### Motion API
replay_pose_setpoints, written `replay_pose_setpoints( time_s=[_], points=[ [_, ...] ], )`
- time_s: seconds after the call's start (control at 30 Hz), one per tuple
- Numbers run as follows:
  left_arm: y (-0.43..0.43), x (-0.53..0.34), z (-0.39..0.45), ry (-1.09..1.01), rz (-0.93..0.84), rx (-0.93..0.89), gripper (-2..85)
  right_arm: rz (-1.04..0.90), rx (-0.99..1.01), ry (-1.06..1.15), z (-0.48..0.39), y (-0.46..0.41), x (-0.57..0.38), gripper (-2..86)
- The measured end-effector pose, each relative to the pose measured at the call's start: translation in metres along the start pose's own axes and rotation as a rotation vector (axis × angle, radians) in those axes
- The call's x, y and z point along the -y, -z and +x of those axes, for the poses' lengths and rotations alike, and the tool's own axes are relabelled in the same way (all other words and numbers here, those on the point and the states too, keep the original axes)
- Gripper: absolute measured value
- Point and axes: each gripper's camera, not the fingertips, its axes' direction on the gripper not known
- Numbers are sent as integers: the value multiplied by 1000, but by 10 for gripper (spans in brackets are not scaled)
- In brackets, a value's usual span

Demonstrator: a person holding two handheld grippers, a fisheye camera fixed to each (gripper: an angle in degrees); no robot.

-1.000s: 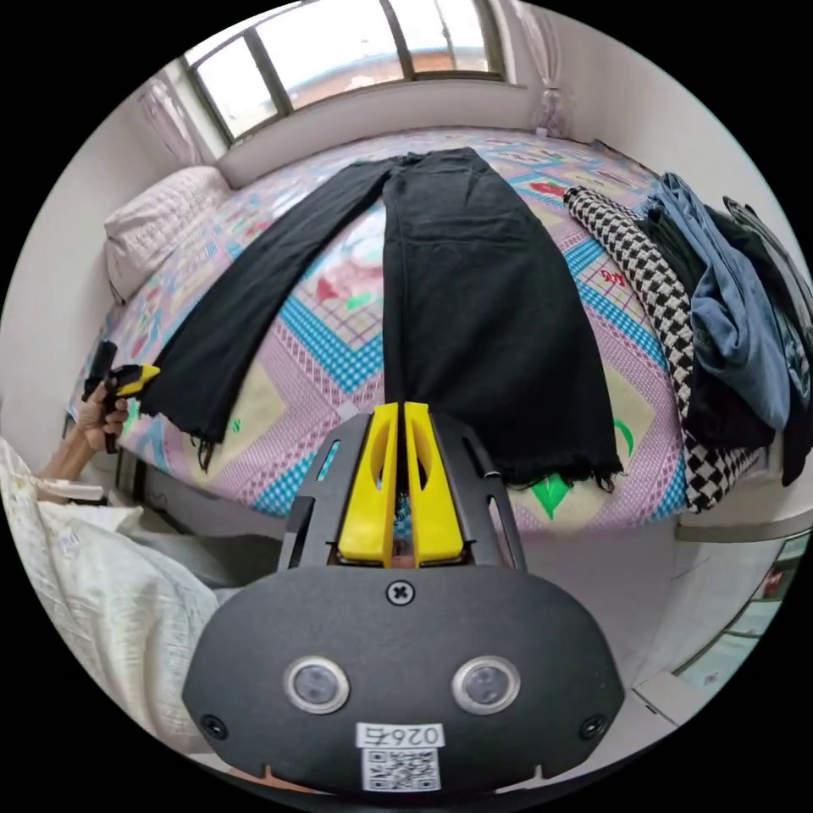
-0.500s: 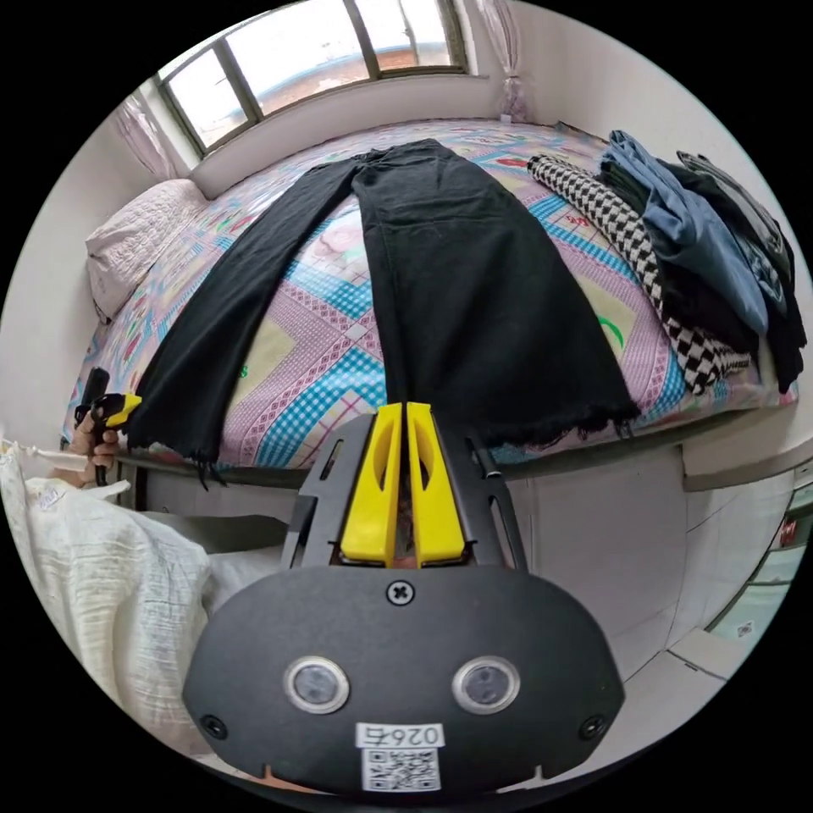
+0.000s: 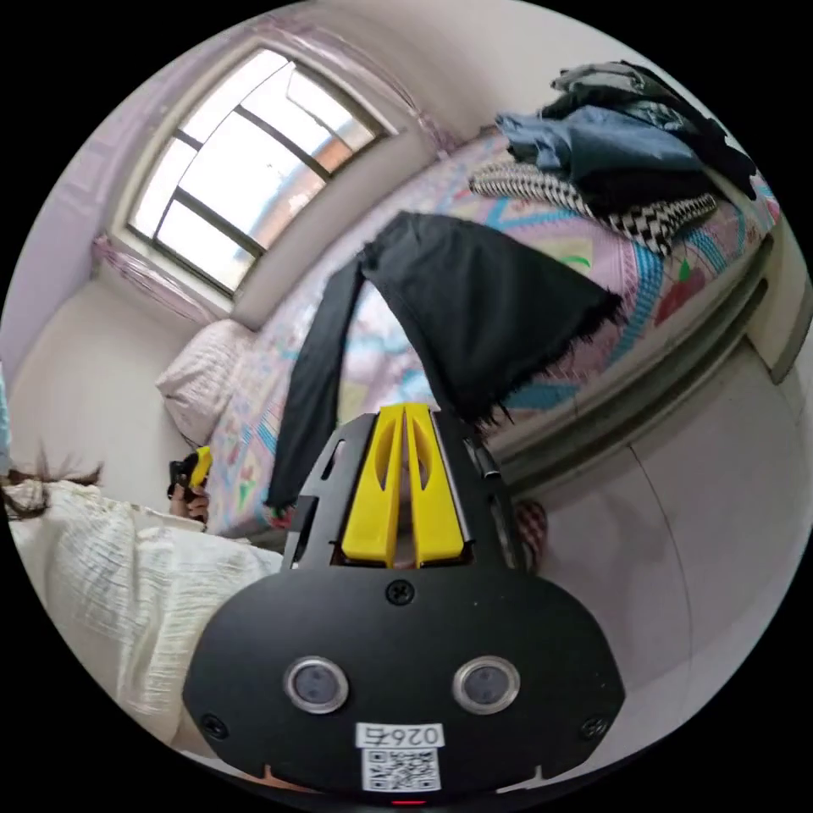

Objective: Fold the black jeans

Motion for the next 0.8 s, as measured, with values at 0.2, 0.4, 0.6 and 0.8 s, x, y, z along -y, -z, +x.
replay_pose_setpoints(
  time_s=[0.2, 0.4, 0.6, 0.8],
  points=[
    [58, 28, 130, -419, 288, -61, -10, 608, 342, 149, -37, 142, -10, -9],
    [92, 0, 255, -930, 587, 38, -10, 1019, 144, 540, -117, 239, -74, -9],
    [89, 4, 247, -964, 479, -503, -9, 719, 591, 649, -110, 179, -54, -9],
    [71, -2, 226, -778, 424, -253, 2, 399, 356, 566, -132, 66, -54, -1]
  ],
)
